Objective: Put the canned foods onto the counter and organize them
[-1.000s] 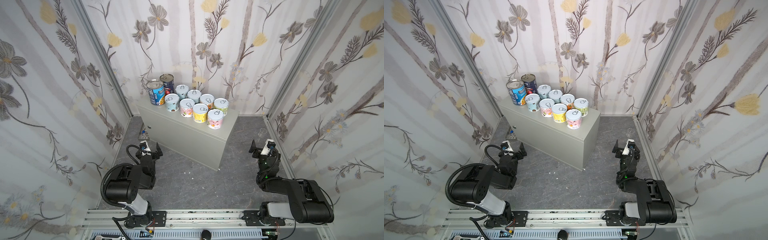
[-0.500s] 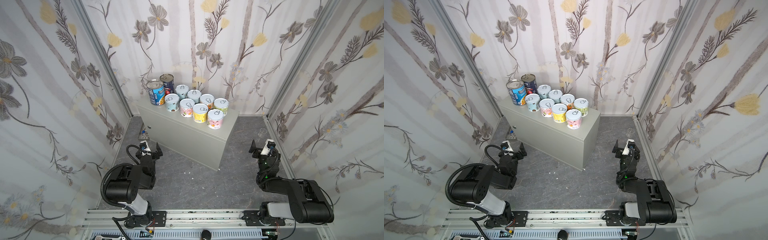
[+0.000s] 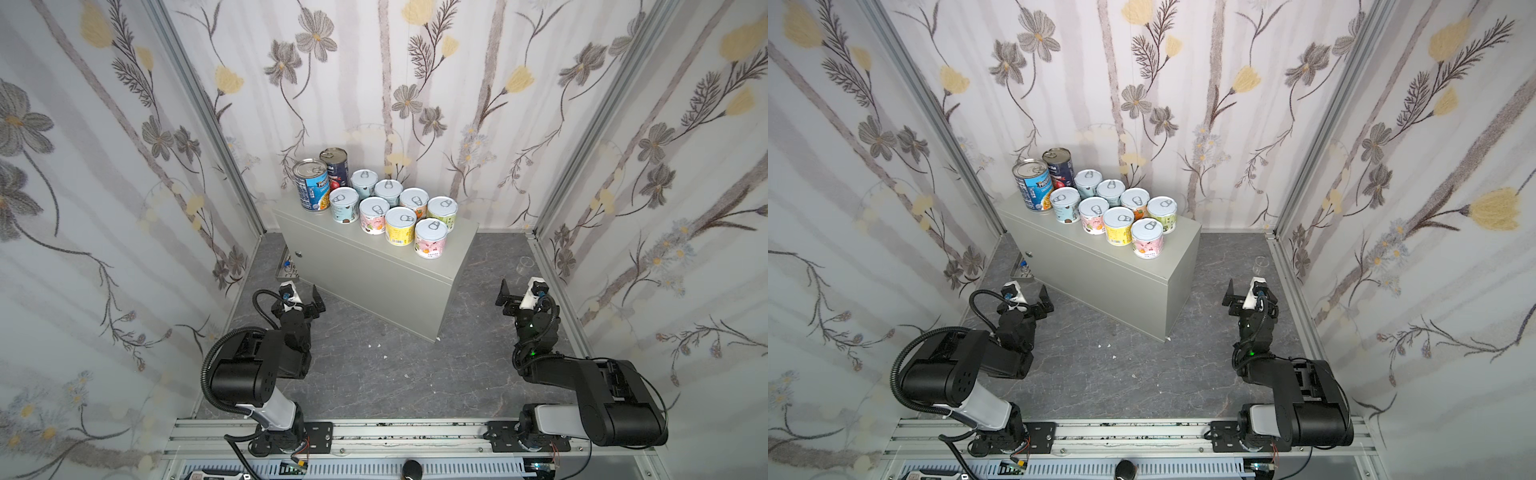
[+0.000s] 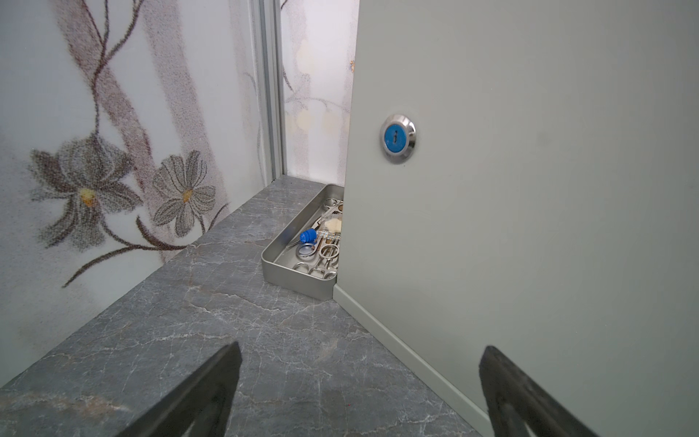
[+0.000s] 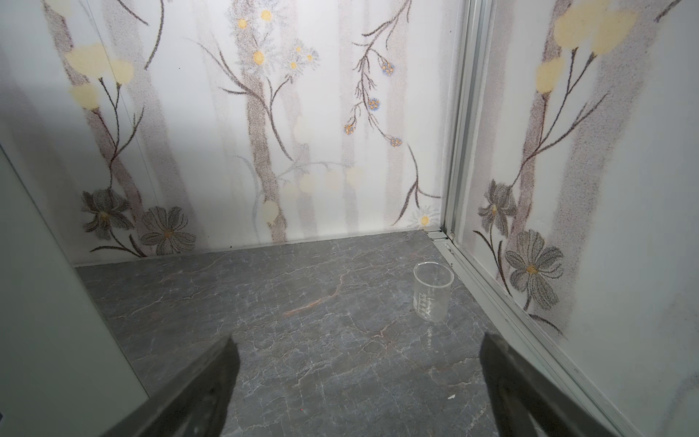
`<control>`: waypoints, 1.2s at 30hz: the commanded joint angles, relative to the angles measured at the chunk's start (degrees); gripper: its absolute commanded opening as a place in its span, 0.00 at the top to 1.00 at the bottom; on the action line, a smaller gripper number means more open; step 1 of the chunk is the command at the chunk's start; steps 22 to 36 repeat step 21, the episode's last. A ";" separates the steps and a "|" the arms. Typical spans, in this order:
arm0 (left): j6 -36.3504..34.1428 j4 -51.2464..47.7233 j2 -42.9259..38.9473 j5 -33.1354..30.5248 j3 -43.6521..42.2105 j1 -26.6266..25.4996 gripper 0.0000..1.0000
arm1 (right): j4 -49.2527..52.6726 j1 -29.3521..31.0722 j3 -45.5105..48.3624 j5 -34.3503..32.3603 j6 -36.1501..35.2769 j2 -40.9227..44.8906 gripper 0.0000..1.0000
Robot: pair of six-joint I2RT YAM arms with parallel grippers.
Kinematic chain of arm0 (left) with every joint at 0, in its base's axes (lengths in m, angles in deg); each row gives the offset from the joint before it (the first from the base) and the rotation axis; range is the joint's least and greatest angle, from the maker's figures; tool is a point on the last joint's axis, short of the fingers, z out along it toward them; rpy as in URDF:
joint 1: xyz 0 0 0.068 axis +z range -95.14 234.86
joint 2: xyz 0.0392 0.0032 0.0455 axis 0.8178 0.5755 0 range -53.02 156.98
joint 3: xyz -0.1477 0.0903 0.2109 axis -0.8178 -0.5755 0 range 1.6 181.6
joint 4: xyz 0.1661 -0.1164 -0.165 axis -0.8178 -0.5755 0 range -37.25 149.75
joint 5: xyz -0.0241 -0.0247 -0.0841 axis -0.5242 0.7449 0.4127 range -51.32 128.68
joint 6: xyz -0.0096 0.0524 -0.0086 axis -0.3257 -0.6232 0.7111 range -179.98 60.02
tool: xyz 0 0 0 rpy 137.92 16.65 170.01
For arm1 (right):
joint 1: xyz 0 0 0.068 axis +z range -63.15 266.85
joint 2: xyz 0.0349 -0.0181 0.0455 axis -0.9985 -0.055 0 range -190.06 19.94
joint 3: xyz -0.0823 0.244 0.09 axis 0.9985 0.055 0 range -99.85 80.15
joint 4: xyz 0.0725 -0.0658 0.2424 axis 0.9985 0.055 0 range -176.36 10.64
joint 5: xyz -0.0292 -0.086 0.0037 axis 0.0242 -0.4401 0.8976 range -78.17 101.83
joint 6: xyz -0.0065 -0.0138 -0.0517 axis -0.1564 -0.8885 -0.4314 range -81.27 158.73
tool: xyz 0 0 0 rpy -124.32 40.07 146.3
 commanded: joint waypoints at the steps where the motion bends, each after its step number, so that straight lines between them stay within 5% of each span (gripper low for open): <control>1: -0.43 0.58 -0.29 -0.48 0.03 -0.50 0.00 | -0.49 0.11 -0.44 0.65 -0.50 -0.18 0.00; 36: -0.47 0.79 -0.14 -0.50 0.05 -0.47 0.00 | -0.52 0.04 -0.38 0.75 -0.49 -0.12 0.00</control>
